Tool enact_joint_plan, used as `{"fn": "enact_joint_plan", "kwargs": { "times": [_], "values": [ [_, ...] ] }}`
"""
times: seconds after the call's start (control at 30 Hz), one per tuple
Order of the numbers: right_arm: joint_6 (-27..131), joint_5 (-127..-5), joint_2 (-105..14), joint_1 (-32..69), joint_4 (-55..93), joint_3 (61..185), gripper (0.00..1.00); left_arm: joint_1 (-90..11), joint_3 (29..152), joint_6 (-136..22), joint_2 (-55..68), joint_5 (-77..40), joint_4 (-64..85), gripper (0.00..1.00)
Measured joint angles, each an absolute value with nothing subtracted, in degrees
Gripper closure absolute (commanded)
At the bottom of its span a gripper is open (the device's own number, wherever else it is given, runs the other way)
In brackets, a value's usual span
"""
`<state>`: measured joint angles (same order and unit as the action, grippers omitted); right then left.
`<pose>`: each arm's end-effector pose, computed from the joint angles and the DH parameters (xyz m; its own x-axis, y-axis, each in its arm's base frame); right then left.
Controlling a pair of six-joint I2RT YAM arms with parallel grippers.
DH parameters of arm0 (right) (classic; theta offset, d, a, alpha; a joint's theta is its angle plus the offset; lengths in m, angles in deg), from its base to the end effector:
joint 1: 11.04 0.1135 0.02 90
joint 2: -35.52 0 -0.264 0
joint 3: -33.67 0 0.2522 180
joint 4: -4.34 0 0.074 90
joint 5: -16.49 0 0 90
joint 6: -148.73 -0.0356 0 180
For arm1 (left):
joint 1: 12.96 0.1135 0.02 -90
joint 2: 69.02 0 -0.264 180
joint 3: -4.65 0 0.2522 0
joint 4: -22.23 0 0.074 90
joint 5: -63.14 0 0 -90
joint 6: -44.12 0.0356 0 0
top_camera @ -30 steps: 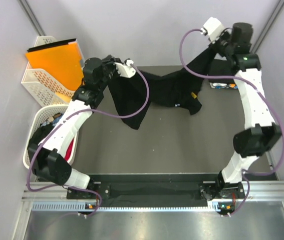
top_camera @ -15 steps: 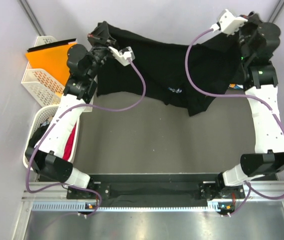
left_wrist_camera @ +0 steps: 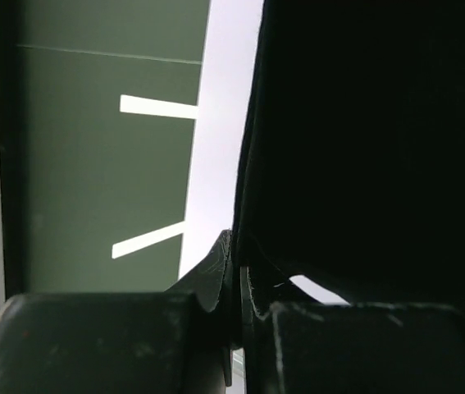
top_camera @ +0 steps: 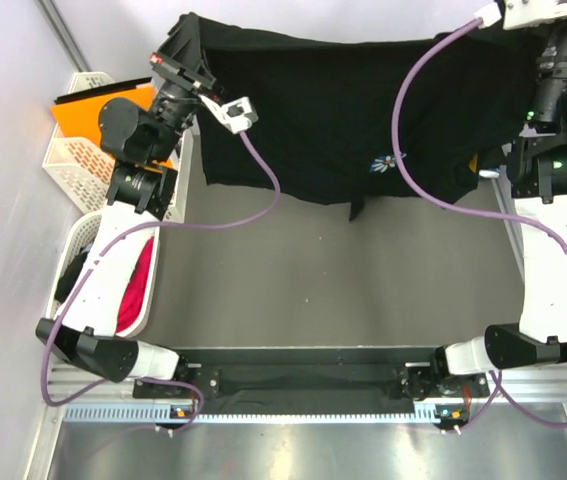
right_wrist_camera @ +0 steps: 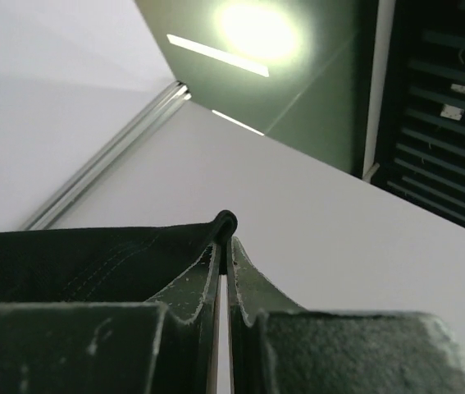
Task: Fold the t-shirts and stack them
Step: Flatten out the tshirt
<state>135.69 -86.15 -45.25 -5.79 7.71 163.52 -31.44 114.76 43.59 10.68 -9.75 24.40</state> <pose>0.2186 0.0123 0.6425 0.0996 -0.9455 -0.3102 0.7086 0.2862 -0.6449 0.2635 -0.0991 0.5591 0.5428 0.8263 0.1506 -0.5057 0.1783 0.8441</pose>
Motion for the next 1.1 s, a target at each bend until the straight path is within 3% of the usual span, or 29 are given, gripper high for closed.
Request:
{"fn": "enact_joint_plan", "kwargs": {
  "times": [0.5, 1.1],
  "values": [
    [133.73, -86.59, -43.02, -5.57, -5.62, 158.69, 1.0, -31.44, 106.28, 36.2, 2.75, -8.42, 36.77, 1.0],
    [122.14, -80.89, -20.93, -5.48, -4.68, 159.02, 1.0, -31.55, 103.44, 25.53, -16.97, -5.23, 38.45, 1.0]
  ]
}}
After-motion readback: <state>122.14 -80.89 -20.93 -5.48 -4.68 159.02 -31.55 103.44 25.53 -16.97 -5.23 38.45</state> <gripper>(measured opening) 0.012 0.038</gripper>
